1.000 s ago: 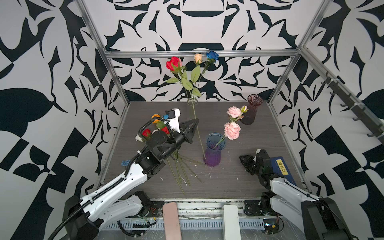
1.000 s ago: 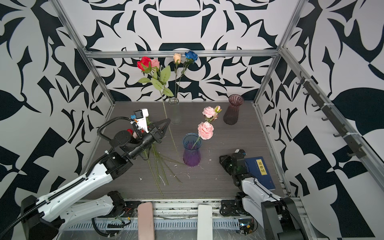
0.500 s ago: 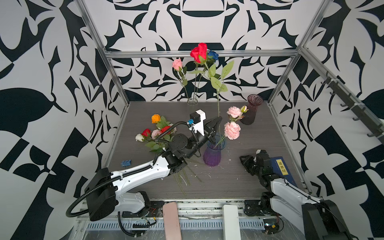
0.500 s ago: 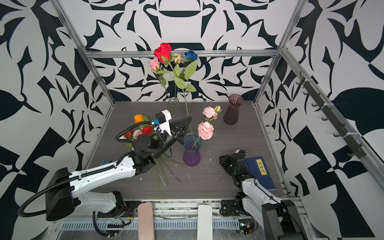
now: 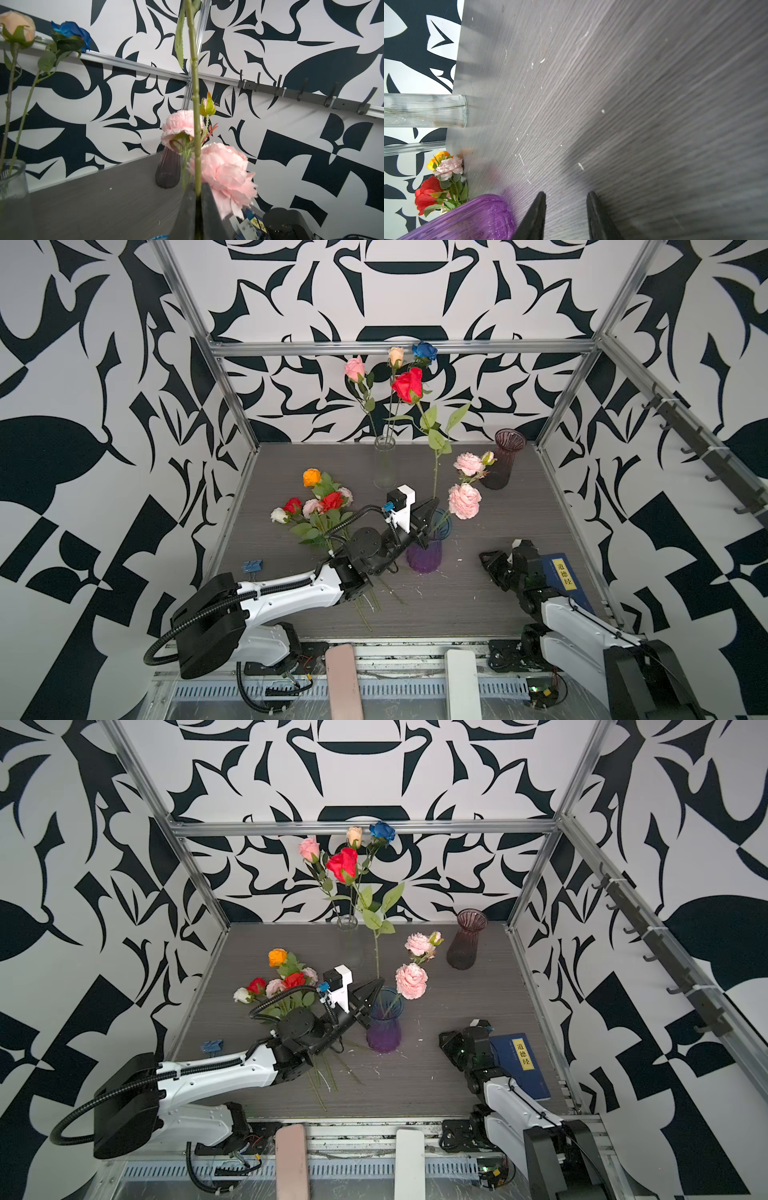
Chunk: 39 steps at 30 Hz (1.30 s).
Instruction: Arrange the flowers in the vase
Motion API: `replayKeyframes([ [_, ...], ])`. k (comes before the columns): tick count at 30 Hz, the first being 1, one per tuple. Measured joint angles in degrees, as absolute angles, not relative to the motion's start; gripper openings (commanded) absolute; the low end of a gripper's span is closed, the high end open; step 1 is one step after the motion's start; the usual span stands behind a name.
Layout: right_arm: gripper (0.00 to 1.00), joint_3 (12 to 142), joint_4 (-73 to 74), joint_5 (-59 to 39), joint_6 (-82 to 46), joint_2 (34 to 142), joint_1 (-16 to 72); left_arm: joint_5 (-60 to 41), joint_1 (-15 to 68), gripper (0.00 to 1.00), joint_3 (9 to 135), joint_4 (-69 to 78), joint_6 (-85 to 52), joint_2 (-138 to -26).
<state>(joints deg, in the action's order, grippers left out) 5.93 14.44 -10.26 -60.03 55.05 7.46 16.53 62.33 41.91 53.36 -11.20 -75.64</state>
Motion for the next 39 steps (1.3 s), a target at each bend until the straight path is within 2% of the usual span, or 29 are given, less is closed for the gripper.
replayKeyframes([
  [1,0.37,5.93,14.44,-10.26,-60.03,55.05,7.46,16.71,62.3,0.5,41.95,52.73,-11.27,-75.64],
  [2,0.37,5.93,14.41,-10.26,-60.03,55.05,7.46,16.69,62.37,0.6,42.0,51.94,-11.18,-75.61],
  [4,0.37,5.93,14.41,-10.26,-60.03,55.05,7.46,16.69,62.43,0.71,42.0,49.74,-11.66,-75.55],
  [6,0.37,5.93,14.39,-10.26,-60.03,55.02,7.46,16.78,62.54,0.75,41.93,46.96,-12.05,-75.0],
  [12,0.37,5.91,12.88,-10.24,-60.05,53.78,7.35,18.26,62.65,0.76,35.46,37.12,-14.09,-64.03],
  [19,0.37,5.89,12.21,-10.09,-60.07,53.36,7.2,23.14,62.65,0.78,24.23,16.36,-26.46,-40.84],
  [21,0.37,5.89,12.69,-10.09,-60.12,53.8,7.2,24.97,62.65,0.76,21.52,9.65,-32.21,-34.13],
  [26,0.37,5.89,14.04,-10.09,-60.34,54.87,7.2,28.53,62.63,0.62,14.09,-5.52,-46.35,-18.72],
  [29,0.37,5.93,14.04,-10.09,-60.38,54.96,7.2,29.47,62.63,0.61,10.55,-11.86,-51.9,-11.84],
  [34,0.37,6.61,14.02,-10.04,-60.6,56.27,7.2,33.56,62.63,0.59,9.08,-20.67,-59.77,-4.91],
  [39,0.37,7.79,16.03,-10.26,-61.19,59.64,7.2,37.78,62.63,0.57,8.47,-24.51,-64.6,-4.25],
])
